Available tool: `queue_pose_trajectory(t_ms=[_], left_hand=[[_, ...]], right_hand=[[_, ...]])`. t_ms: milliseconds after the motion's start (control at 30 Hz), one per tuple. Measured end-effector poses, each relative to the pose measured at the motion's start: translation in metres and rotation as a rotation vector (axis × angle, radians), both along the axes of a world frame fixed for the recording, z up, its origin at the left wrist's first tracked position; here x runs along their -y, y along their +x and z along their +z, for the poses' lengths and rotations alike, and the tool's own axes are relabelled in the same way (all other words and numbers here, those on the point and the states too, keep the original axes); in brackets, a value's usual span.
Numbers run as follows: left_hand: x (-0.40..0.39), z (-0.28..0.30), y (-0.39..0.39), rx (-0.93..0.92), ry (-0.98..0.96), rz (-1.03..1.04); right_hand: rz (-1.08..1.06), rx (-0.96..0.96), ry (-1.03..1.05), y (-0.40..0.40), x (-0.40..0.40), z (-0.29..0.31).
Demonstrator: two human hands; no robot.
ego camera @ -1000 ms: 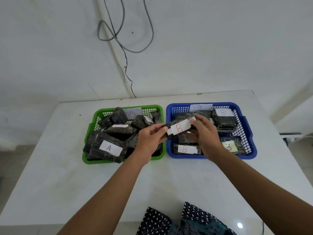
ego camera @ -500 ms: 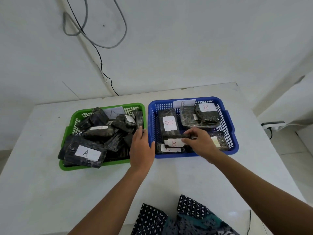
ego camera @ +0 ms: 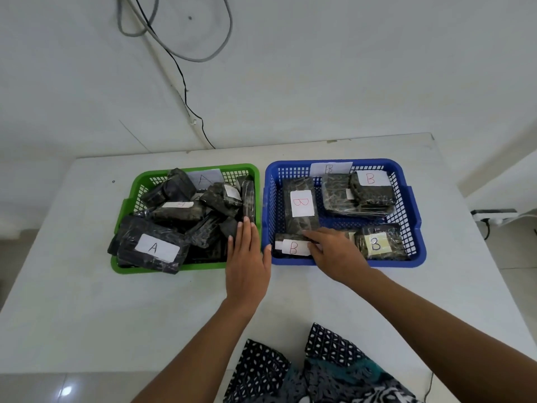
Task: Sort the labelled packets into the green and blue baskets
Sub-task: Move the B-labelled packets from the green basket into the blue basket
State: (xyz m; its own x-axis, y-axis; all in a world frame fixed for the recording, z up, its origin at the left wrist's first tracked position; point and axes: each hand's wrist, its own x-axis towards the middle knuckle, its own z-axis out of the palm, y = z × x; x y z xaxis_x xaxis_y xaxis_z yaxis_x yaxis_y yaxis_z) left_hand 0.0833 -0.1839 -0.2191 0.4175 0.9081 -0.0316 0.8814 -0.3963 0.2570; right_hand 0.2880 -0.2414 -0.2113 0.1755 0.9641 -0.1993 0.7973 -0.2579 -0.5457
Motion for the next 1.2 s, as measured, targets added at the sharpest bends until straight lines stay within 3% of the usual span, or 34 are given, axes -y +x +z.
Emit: queue_pose_trajectory(t_ms=[367, 667, 800, 1033, 1200], left_hand=[[-0.027, 0.038, -0.027, 0.192, 0.115, -0.021], [-0.054, 0.053, -0.117, 0.167, 0.293, 0.049], [-0.057, 0.052, -0.144, 0.107, 0.304, 0.035], [-0.063, 0.05, -0.152, 0.153, 0.295, -0.013], [-0.076, 0.06, -0.14, 0.319, 0.229, 0.067]], right_hand=[[0.024, 0.05, 0.236, -0.015, -0.049, 0.024], [0.5, 0.041, 0.336, -0.094, -0.109, 0.04], [0.575, 0.032, 0.314, -0.131, -0.105, 0.029], [0.392, -0.035, 0.456, -0.157, -0.108, 0.025], [-0.027, -0.427, 0.389, -0.141, -0.124, 0.051]])
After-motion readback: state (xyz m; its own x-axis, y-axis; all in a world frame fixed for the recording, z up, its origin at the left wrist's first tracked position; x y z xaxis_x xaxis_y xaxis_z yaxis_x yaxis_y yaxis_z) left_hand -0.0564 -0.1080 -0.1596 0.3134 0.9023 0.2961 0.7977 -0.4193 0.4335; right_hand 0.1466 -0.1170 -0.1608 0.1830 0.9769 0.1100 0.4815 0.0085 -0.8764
